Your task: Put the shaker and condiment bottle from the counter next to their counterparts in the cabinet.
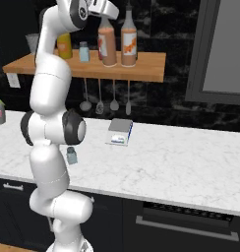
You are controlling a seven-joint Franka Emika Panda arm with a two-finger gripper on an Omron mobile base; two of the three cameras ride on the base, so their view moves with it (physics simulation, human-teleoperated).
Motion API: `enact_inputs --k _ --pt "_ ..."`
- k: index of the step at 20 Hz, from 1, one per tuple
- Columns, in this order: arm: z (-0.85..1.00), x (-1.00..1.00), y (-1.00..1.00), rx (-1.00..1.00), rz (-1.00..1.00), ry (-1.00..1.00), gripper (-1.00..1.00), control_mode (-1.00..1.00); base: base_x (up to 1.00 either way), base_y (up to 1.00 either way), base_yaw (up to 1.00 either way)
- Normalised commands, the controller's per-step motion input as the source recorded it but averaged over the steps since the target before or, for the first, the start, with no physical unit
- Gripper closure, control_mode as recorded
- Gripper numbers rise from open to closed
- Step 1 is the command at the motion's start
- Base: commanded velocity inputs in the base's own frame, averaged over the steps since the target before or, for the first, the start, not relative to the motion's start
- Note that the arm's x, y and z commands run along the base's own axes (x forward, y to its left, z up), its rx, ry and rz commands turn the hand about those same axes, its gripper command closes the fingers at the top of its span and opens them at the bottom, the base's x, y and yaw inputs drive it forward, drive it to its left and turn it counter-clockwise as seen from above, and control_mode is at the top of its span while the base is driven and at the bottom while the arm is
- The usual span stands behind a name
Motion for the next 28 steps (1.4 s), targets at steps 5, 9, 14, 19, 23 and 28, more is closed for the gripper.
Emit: enact_inputs --k 5,9,14,19,23,28 --pt "-0.14 -0.04 0.0 0.0 0.0 0.0 -1.0 -1.0 0.0 0.0 0.0" --pt "-0.1 -0.23 0.0 0.0 0.0 0.0 -1.0 -1.0 0.0 0.0 0.0" --pt "-0.14 -0.41 0.0 0.0 0.0 0.0 -1.0 -1.0 0.0 0.0 0.0" --pt "-0.46 -0.67 0.06 0.0 0.0 -0.01 -1.0 -1.0 0.0 0.0 0.0" --pt "-0.92 -0.64 0.17 -0.02 0.0 -0.11 -1.0 -1.0 0.0 0.0 0.0" --pt "-1.0 -0.6 0.14 -0.09 0.03 -0.28 -1.0 -1.0 0.0 0.0 0.0"
